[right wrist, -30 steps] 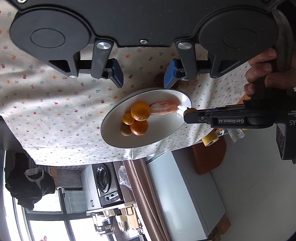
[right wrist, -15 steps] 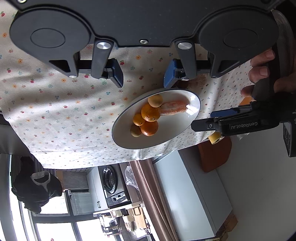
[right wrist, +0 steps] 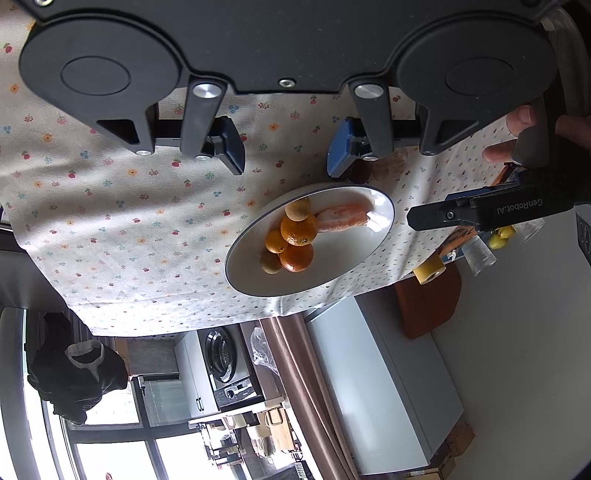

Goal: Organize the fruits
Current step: 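Reach the right gripper to the small mandarin on the tablecloth and close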

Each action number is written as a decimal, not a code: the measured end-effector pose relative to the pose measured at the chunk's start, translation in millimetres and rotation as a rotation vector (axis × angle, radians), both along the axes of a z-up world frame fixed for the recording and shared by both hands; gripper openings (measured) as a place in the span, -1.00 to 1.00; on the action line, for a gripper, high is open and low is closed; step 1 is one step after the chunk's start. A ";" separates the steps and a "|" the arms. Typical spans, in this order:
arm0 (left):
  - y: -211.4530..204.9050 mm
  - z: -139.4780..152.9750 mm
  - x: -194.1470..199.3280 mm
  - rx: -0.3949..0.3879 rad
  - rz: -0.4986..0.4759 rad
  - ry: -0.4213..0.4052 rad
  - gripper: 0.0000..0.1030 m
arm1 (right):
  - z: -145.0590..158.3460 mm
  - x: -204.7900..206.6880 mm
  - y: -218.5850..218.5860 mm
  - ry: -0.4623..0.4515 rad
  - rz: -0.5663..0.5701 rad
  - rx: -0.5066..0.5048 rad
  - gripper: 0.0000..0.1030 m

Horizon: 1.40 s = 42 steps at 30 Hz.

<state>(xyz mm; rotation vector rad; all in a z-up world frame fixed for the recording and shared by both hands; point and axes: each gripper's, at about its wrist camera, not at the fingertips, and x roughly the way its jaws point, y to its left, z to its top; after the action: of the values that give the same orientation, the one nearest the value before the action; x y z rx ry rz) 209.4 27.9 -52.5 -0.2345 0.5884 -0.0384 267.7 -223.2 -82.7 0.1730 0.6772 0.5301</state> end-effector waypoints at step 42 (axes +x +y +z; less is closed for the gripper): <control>2.7 -23.6 -54.6 0.096 -0.100 0.032 0.96 | -20.5 -56.4 35.8 0.029 0.129 -0.070 0.26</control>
<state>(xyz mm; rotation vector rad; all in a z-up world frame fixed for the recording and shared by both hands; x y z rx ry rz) 154.8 30.6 -76.1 -0.1126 0.6317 -0.1032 211.3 -187.4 -103.2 0.0720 0.7371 0.6276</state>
